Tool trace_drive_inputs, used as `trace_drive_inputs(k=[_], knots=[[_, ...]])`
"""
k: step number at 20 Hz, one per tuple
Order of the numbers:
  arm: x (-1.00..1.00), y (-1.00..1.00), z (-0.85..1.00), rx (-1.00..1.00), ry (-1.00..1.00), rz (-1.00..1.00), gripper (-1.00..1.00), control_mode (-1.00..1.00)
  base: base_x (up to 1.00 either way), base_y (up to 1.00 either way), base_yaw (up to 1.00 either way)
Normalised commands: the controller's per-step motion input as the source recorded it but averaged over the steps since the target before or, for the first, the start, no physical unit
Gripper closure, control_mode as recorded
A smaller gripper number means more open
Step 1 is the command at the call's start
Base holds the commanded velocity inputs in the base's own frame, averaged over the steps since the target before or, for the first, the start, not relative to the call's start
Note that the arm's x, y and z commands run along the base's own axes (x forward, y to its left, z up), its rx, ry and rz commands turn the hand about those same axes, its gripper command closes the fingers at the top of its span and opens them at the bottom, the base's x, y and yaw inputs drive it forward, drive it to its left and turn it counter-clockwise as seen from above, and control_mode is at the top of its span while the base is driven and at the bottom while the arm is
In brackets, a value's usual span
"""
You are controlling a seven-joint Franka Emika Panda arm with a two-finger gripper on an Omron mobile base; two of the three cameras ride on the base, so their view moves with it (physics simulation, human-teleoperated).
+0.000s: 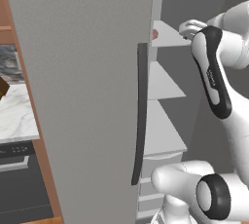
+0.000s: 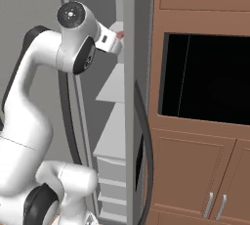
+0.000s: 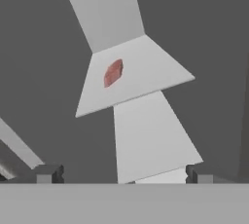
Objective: Take the garlic, chicken drumstick, and steak from the freezer and place them in the bowl on the counter.
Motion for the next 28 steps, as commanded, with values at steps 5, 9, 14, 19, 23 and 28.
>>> trace_drive_inputs(k=[5, 9, 14, 19, 23, 28], knots=[[1.0, 0.0, 0.14, 0.05, 0.11, 0.0, -1.0, -1.0, 0.0, 0.0, 0.0], [0.92, 0.0, 0.0, 0.0, 0.12, 0.01, -1.0, -1.0, 0.0, 0.0, 0.0], [0.8, 0.0, -0.07, 0.0, 0.12, 0.03, -1.0, -1.0, 0.0, 0.0, 0.0], [0.51, 0.0, -0.24, 0.0, 0.03, 0.04, -1.0, -1.0, 0.0, 0.0, 0.0], [0.48, 0.0, -0.19, 0.0, 0.0, 0.04, -1.0, -1.0, 0.0, 0.0, 0.0], [0.57, 0.0, -0.4, 0.0, 0.01, 0.04, -1.0, -1.0, 0.0, 0.0, 0.0]])
